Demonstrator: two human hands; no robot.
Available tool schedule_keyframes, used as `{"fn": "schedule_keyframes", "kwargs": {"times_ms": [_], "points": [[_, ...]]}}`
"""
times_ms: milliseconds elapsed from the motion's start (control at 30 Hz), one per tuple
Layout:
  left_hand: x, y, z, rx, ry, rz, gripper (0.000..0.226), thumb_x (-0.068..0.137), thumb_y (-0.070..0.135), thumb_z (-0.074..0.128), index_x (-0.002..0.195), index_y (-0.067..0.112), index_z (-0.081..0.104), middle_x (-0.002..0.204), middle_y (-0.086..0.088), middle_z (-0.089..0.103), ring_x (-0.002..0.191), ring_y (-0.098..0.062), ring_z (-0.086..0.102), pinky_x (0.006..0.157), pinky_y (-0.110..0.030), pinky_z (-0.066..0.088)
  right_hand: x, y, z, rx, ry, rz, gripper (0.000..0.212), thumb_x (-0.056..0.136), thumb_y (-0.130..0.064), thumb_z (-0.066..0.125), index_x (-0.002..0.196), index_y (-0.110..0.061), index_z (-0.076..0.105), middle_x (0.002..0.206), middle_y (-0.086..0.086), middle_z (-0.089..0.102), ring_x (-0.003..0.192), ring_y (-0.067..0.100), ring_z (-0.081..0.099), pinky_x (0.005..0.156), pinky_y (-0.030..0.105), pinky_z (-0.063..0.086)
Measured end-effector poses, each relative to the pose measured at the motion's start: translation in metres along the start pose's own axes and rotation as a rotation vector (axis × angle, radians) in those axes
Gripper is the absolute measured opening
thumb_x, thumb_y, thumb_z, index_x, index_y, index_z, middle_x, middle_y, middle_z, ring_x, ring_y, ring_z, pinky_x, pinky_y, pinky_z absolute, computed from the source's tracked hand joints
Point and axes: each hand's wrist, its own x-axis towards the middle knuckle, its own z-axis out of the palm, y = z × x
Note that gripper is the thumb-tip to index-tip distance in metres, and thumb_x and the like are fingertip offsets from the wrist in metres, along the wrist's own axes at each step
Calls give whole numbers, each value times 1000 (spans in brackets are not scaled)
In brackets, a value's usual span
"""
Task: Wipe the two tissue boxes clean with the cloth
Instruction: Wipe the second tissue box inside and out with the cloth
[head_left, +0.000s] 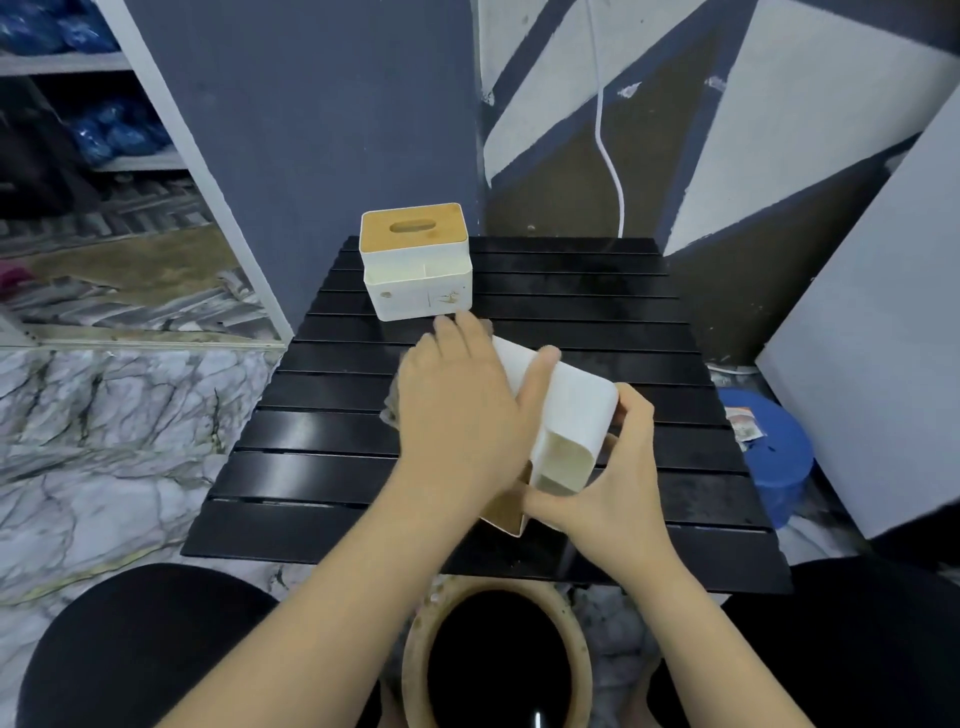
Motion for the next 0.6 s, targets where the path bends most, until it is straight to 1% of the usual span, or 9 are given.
{"fn": "schedule_keyframes", "kwargs": {"times_ms": [33, 100, 133, 200, 267, 333, 400, 500, 600], "points": [[-9, 9, 1, 9, 9, 42, 94, 93, 69, 1, 151, 3, 34, 147, -16, 47, 133, -33, 44, 112, -43, 34, 1, -1, 1, 18, 13, 1, 106, 53, -35, 98, 137, -33, 32, 136, -18, 44, 121, -1, 52, 88, 16, 52], [-26, 26, 5, -49, 43, 150, 83, 98, 65, 10, 149, 7, 40, 151, -13, 46, 140, -32, 37, 119, -45, 26, 1, -2, 2, 22, 42, -26, 83, 69, -46, 84, 134, -27, 35, 131, -13, 48, 114, 2, 56, 87, 19, 52], [-33, 32, 7, -113, 73, 209, 75, 101, 61, 16, 146, 9, 47, 149, -10, 49, 140, -30, 40, 119, -45, 27, 2, -2, 2, 11, 46, -45, 72, 78, -44, 79, 133, -25, 36, 127, -13, 49, 109, 3, 57, 87, 21, 52], [-37, 34, 12, -251, 183, 350, 56, 102, 46, 32, 133, 12, 63, 139, -6, 63, 132, -26, 53, 114, -41, 36, 2, -4, 1, 20, 44, -73, 62, 85, -35, 76, 133, -23, 37, 120, -14, 53, 101, 4, 59, 83, 20, 51], [-33, 24, 17, -429, 268, 482, 38, 97, 34, 48, 115, 17, 76, 124, 2, 73, 121, -19, 63, 105, -35, 44, 3, -8, 0, 65, 17, -75, 69, 81, -35, 80, 132, -22, 37, 117, -8, 60, 97, 5, 64, 79, 18, 50], [-28, 8, 16, -631, 182, 558, 28, 92, 30, 58, 108, 24, 80, 120, 11, 75, 122, -12, 64, 103, -37, 48, 3, -7, -3, 125, -34, -64, 81, 69, -25, 90, 130, -27, 37, 110, -8, 66, 95, 6, 68, 77, 20, 53], [-24, -7, 11, -718, 43, 611, 26, 93, 30, 61, 112, 30, 79, 125, 16, 71, 129, -7, 59, 105, -40, 48, 2, -4, -5, 129, -64, -39, 94, 61, -8, 97, 130, -33, 37, 112, -10, 69, 102, 8, 70, 81, 23, 56], [-14, -24, 7, -656, -21, 642, 30, 101, 31, 56, 127, 32, 72, 138, 16, 64, 136, 0, 49, 114, -33, 39, 0, -5, -5, 52, -47, -22, 102, 58, -5, 98, 134, -30, 36, 127, -12, 59, 113, 1, 63, 85, 14, 52], [2, -36, 2, -500, -25, 525, 36, 106, 36, 49, 139, 36, 61, 149, 17, 53, 142, -3, 41, 120, -29, 30, 0, -5, -5, 19, -42, -18, 105, 56, -10, 100, 135, -29, 34, 133, -15, 47, 117, -9, 52, 85, 5, 46]]}}
